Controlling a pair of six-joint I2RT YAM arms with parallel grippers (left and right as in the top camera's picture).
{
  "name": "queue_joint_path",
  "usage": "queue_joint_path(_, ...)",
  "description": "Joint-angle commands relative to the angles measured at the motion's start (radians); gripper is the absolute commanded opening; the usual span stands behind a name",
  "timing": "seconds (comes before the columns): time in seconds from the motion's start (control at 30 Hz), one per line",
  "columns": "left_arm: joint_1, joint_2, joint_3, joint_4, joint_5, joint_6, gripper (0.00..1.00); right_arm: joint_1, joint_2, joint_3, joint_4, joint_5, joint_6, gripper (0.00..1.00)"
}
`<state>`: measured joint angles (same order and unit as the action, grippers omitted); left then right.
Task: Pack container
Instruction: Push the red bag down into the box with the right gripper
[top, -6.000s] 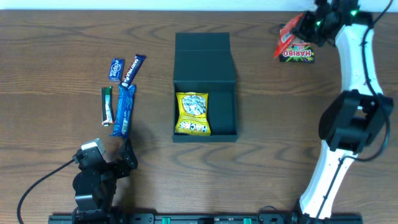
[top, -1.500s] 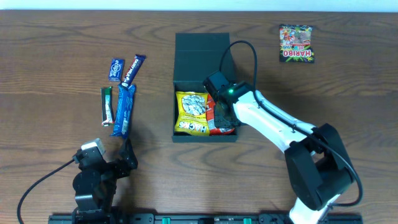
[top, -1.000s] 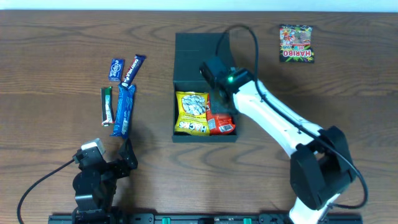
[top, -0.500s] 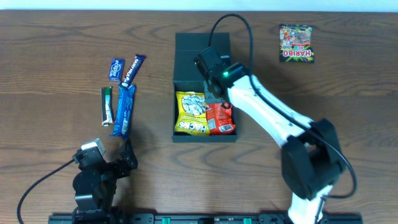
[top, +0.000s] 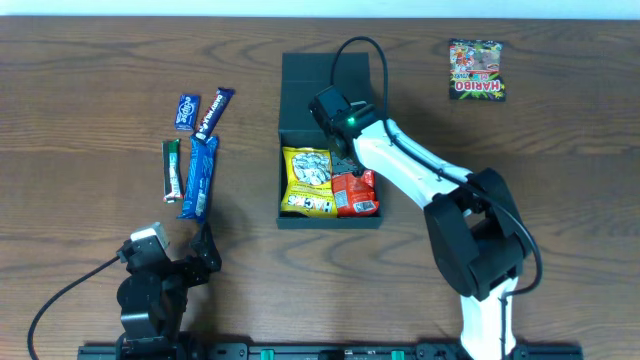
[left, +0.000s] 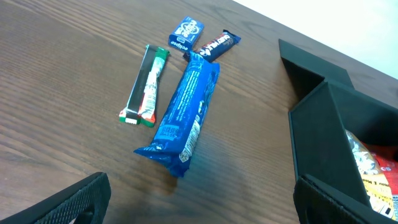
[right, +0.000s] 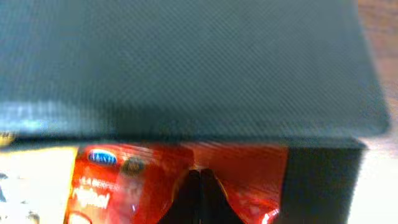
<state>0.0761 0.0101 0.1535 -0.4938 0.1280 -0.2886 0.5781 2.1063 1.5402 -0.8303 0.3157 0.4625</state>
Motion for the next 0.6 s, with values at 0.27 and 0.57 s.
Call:
queue_joint_path(0.27, 0.003, -0.005, -0.015, -0.003, -0.001, -0.004, 0.95, -0.01, -0.091, 0.1, -0.099, 0.028, -0.012, 0.01)
queue_joint_path(0.57, 0.003, -0.005, -0.015, -0.003, -0.001, -0.004, 0.95, -0.016, -0.077, 0.059, -0.158, 0.009, -0.042, 0.01)
